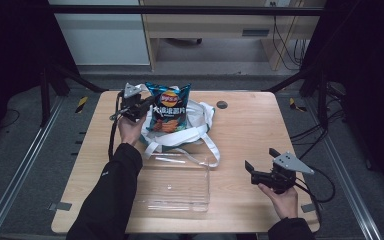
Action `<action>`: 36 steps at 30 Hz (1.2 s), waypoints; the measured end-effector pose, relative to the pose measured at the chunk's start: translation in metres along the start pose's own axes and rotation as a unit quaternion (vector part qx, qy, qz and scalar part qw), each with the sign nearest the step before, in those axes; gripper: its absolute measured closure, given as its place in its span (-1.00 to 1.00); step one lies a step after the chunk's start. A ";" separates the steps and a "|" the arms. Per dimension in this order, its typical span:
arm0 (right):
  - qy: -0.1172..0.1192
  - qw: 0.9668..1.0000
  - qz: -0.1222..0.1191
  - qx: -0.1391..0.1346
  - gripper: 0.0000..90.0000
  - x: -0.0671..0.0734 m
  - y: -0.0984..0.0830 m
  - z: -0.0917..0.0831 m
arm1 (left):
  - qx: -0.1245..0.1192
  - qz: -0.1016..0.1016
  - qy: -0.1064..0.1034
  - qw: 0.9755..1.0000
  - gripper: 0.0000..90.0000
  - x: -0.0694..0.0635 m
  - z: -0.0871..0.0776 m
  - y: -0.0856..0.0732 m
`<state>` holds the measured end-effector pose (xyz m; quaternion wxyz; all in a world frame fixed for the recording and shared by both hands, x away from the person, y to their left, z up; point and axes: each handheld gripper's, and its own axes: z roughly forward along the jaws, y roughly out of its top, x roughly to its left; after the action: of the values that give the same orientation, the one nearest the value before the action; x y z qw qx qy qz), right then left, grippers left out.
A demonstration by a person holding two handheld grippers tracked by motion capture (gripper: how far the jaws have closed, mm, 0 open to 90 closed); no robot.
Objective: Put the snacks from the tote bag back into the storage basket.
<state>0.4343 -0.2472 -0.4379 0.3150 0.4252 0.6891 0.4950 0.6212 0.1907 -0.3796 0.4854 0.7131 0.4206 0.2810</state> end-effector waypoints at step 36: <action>0.001 1.000 0.002 0.000 -0.90 0.000 0.000 0.000 | 0.005 0.002 0.037 0.999 -0.27 0.011 0.001 0.046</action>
<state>0.4343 -0.2472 -0.4379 0.3134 0.4262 0.6889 0.4956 0.6424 0.1922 -0.3377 0.4653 0.7056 0.4379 0.3064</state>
